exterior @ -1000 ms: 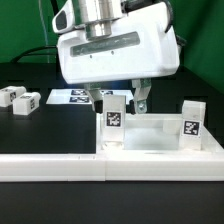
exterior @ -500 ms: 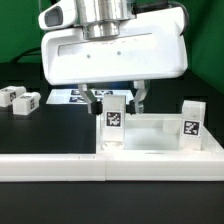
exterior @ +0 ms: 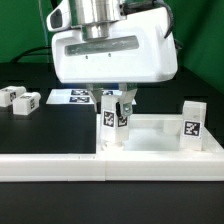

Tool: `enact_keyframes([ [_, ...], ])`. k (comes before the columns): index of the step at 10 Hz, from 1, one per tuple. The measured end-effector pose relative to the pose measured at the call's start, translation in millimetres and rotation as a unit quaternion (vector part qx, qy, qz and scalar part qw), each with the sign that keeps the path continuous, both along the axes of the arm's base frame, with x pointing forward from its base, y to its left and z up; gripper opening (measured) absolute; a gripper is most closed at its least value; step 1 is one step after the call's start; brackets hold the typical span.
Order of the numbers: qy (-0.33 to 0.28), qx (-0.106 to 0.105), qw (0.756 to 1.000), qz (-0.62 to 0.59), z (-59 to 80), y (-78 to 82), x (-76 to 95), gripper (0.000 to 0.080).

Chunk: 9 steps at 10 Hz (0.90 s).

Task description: Assemble square table

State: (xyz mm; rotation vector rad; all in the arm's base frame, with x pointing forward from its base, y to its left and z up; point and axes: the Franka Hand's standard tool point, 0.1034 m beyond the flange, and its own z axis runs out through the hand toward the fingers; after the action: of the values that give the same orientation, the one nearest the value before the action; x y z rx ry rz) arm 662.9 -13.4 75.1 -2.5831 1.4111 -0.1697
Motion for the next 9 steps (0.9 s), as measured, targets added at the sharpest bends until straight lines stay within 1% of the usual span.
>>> enact_keyframes([
  [1, 0.007, 0.02, 0.997, -0.069, -0.3, -2.6, 0.4, 0.0295],
  [2, 0.022, 0.044, 0.987, -0.153, -0.3, -3.9, 0.2, 0.0295],
  [3, 0.037, 0.074, 0.967, -0.24, -0.2, -6.3, -1.0, 0.0294],
  [4, 0.052, 0.097, 0.951, -0.289, -0.1, -8.1, -3.4, 0.0294],
  [5, 0.061, 0.13, 0.922, -0.36, -1.8, -11.4, -3.7, 0.0294],
  [6, 0.063, 0.142, 0.91, -0.385, -2.0, -12.4, -3.4, 0.0294],
  [7, 0.065, 0.144, 0.905, -0.394, -2.0, -10.7, -3.3, 0.0294],
  [8, 0.064, 0.144, 0.907, -0.391, -2.1, -10.5, -3.4, 0.0294],
  [9, 0.063, 0.142, 0.91, -0.384, -2.1, -10.4, -3.4, 0.0391],
])
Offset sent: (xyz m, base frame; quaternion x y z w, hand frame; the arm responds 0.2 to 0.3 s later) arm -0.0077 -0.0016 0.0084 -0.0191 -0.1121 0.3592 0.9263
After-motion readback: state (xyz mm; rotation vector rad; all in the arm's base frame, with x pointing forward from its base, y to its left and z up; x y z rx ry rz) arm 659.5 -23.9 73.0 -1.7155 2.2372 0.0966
